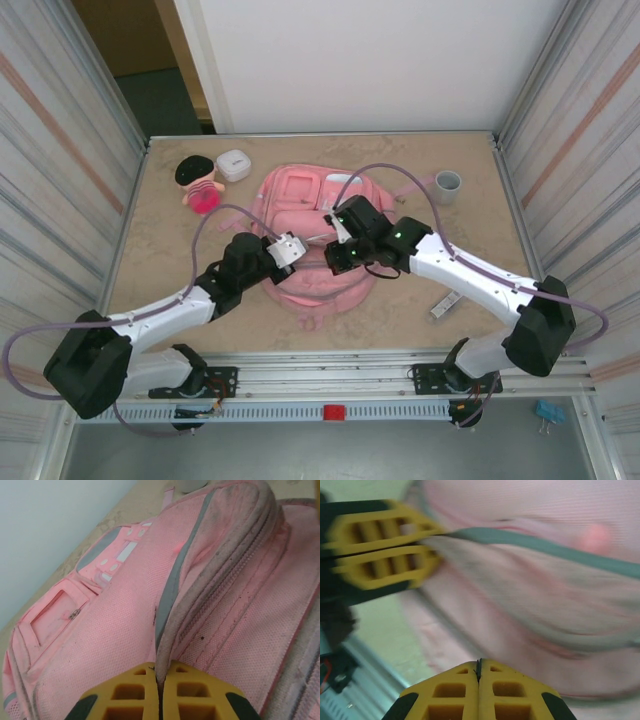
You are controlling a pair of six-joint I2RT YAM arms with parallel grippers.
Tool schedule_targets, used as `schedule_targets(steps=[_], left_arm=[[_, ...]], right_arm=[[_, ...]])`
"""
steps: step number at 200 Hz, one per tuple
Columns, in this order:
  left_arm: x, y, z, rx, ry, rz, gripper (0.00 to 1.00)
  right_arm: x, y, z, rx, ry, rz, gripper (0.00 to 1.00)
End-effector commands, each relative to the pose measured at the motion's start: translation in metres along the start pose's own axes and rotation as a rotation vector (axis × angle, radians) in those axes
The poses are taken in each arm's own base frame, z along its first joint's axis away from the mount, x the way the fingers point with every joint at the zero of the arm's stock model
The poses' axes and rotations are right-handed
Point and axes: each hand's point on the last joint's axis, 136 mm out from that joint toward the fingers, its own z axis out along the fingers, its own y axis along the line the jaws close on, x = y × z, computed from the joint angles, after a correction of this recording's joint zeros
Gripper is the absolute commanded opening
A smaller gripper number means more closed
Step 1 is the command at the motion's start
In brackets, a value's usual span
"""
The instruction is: Pack books, pencil case, and school supplies into a backpack
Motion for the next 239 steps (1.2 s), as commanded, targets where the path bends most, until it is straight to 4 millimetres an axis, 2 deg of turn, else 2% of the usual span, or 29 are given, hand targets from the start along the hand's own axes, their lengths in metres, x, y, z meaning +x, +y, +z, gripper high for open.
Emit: schedule_targets(steps=[1,40,49,75,102,111,127,168,196,212,239], left_arm=[[-0.037,0.029,-0.004,-0.109,-0.107,-0.03,0.0],[-0.036,0.031,-0.011,-0.113,-0.109,-0.024,0.0],[-0.036,0.031,-0.012,-0.109,-0.115,-0.027,0.0],[-0.036,0.027,-0.012,-0.084,-0.121,-0.024,0.0],[-0.036,0.027,-0.012,-0.079,-0.125,-0.024,0.0],[-0.037,0.027,-0.012,-0.078,-0.128,-0.025,0.0],[-0.038,0.027,-0.012,-0.076,-0.129,-0.024,0.0],[-0.041,0.028,-0.013,-0.077,-0.14,-0.021,0.0],[-0.042,0.028,-0.013,-0.075,-0.141,-0.021,0.0],[-0.041,0.029,-0.014,-0.079,-0.14,-0.023,0.0],[-0.039,0.028,-0.013,-0.078,-0.14,-0.027,0.0]], right_arm=[[-0.002,0.006,-0.002,-0.018,0.018,-0.033,0.0],[-0.002,-0.007,-0.013,-0.041,0.011,0.012,0.0],[-0.001,-0.011,-0.015,-0.046,0.013,0.028,0.09],[-0.005,-0.03,-0.029,-0.039,-0.013,0.05,0.49],[-0.013,-0.049,-0.04,-0.096,-0.045,0.043,0.61],[-0.017,-0.059,-0.04,-0.106,-0.055,0.052,0.65],[-0.023,-0.064,-0.036,-0.146,-0.079,0.022,0.7],[-0.042,-0.076,-0.023,-0.224,-0.1,0.021,0.71],[-0.047,-0.079,-0.015,-0.301,-0.092,0.039,0.65],[-0.048,-0.082,-0.011,-0.315,-0.085,0.061,0.56],[-0.046,-0.084,-0.009,-0.318,-0.08,0.071,0.31]])
